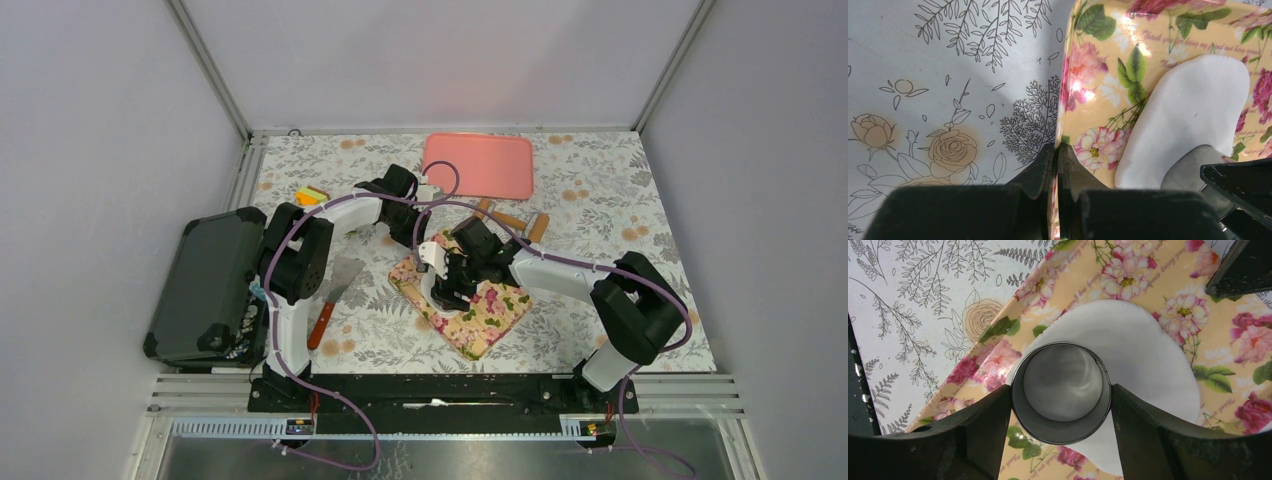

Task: Roll out the dumpling wrappers from the dough
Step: Press the dumpling wrapper on the work surface.

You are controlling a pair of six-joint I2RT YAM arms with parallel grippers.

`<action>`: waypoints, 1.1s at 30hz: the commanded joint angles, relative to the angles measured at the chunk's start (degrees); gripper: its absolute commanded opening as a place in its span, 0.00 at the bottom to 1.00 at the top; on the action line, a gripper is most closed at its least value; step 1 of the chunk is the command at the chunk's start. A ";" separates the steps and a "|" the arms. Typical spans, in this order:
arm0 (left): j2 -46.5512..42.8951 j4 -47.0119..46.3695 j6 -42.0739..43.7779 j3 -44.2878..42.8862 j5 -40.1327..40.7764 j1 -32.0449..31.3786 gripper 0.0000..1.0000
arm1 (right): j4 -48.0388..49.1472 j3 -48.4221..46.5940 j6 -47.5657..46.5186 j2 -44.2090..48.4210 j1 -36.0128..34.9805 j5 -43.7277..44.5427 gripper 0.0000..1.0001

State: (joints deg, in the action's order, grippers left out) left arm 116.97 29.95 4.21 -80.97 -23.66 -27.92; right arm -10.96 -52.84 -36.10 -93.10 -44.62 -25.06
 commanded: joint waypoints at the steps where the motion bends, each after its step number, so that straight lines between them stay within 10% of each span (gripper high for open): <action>1: 0.92 -2.97 -0.66 1.17 4.50 -0.42 0.00 | -1.87 2.17 4.98 -1.80 -0.56 2.77 0.58; 33: 0.94 -2.90 -1.13 0.98 5.87 -0.39 0.00 | -6.60 5.76 17.51 -2.92 -1.76 13.36 0.57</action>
State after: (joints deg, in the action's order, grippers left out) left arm 116.97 29.95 3.88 -80.97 -23.31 -28.01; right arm -6.39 -49.67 -21.32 -91.59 -46.17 -17.45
